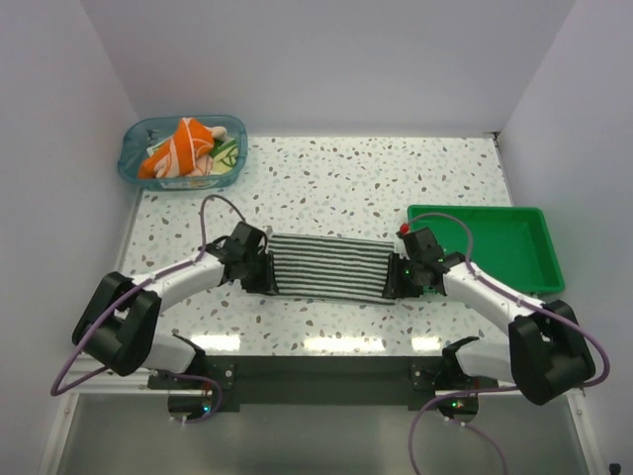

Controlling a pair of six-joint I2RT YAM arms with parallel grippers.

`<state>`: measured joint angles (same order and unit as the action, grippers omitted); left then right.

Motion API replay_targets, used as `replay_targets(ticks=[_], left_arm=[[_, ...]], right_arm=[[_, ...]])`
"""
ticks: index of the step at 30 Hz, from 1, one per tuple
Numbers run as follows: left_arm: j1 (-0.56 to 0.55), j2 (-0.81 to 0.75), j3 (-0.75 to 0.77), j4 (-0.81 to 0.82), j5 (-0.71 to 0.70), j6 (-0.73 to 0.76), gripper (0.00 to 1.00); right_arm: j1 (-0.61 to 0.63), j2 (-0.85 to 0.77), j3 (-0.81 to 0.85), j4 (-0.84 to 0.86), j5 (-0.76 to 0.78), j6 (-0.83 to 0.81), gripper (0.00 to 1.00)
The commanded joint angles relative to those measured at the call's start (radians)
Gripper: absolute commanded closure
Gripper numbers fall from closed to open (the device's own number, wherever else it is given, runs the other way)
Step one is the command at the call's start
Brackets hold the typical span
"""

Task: Fold and stack the towels
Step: Fold the towel

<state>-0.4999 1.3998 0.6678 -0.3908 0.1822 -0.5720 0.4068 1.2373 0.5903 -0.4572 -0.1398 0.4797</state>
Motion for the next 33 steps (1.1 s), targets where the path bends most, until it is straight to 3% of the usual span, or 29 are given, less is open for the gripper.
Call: replay_targets(ticks=[1, 5, 10, 14, 18, 21, 26, 33], left_arm=[[0.004, 0.004, -0.050, 0.004, -0.116, -0.040, 0.71], [0.058, -0.025, -0.056, -0.039, -0.157, -0.035, 0.74], [0.225, -0.108, -0.071, -0.062, -0.162, 0.026, 0.74], [0.233, -0.127, 0.001, -0.080, -0.158, 0.067, 0.67], [0.233, -0.139, 0.067, -0.100, -0.113, 0.078, 0.50], [0.231, -0.162, 0.098, -0.120, -0.095, 0.075, 0.44], [0.231, -0.180, 0.110, -0.111, -0.081, 0.098, 0.43], [0.231, -0.101, 0.076, -0.050, -0.101, 0.084, 0.46]], right_arm=[[0.004, 0.017, -0.004, 0.031, 0.068, 0.000, 0.64], [0.009, 0.028, 0.009, 0.031, 0.069, -0.013, 0.63], [0.052, 0.071, 0.066, 0.046, 0.051, -0.013, 0.63], [0.069, 0.077, 0.169, 0.006, 0.052, -0.041, 0.63], [0.070, 0.112, 0.325, -0.028, 0.069, -0.087, 0.62], [0.069, 0.174, 0.388, 0.000, 0.057, -0.107, 0.63], [0.069, 0.290, 0.416, 0.100, 0.059, -0.124, 0.73], [0.066, 0.461, 0.451, 0.161, 0.117, -0.154, 0.78]])
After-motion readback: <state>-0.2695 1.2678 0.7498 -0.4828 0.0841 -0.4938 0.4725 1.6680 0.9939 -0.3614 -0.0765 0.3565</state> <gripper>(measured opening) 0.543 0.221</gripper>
